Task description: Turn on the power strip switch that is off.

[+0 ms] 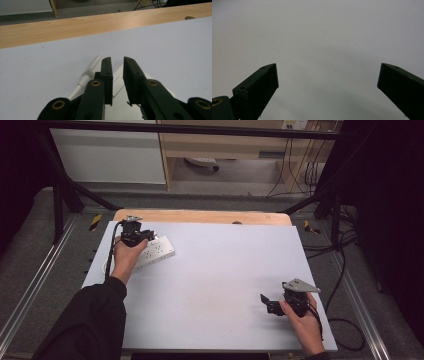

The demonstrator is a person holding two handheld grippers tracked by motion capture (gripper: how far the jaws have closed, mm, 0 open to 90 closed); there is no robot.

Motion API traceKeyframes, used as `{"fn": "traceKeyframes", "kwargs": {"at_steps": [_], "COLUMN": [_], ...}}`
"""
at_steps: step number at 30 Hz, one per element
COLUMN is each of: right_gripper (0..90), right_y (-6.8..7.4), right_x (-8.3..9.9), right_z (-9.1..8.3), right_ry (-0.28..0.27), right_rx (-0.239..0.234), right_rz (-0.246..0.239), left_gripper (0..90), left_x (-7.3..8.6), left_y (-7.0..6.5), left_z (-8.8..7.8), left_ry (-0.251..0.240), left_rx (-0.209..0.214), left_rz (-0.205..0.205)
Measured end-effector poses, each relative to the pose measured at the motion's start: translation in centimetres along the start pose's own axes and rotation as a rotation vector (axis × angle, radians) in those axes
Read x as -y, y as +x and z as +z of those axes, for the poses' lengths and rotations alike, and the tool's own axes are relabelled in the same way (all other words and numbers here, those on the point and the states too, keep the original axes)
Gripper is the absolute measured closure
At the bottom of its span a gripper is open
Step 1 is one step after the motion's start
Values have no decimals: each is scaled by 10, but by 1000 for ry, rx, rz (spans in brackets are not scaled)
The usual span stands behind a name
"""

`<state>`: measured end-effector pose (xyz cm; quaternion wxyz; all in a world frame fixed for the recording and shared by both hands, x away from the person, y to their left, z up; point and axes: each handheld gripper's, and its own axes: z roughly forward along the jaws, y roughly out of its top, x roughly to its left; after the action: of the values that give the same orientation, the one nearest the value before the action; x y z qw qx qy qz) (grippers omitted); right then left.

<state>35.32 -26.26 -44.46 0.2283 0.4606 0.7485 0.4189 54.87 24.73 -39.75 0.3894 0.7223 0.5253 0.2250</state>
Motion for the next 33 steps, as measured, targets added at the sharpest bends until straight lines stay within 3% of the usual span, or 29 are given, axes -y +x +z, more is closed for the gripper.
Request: {"fn": "traceKeyframes", "kwargs": {"at_steps": [9,20,23,25,33], "right_gripper": [38,38,38,38,38], "right_y": [0,0,0,0,0], "right_x": [0,0,0,0,0], "right_z": [0,1,0,0,0], "right_ry": [2,1,1,-1,-3], "right_rx": [0,0,1,2,0], "right_rz": [-2,-6,-3,-2,1], "left_gripper": [896,900,900,900,900], "left_x": [4,14,18,21,22], "left_y": [0,1,0,-1,-1], "left_z": [2,11,15,16,17], "left_ry": [9,17,26,28,16], "left_rx": [12,20,23,15,-5], "left_rz": [-4,-18,-6,8,1]}}
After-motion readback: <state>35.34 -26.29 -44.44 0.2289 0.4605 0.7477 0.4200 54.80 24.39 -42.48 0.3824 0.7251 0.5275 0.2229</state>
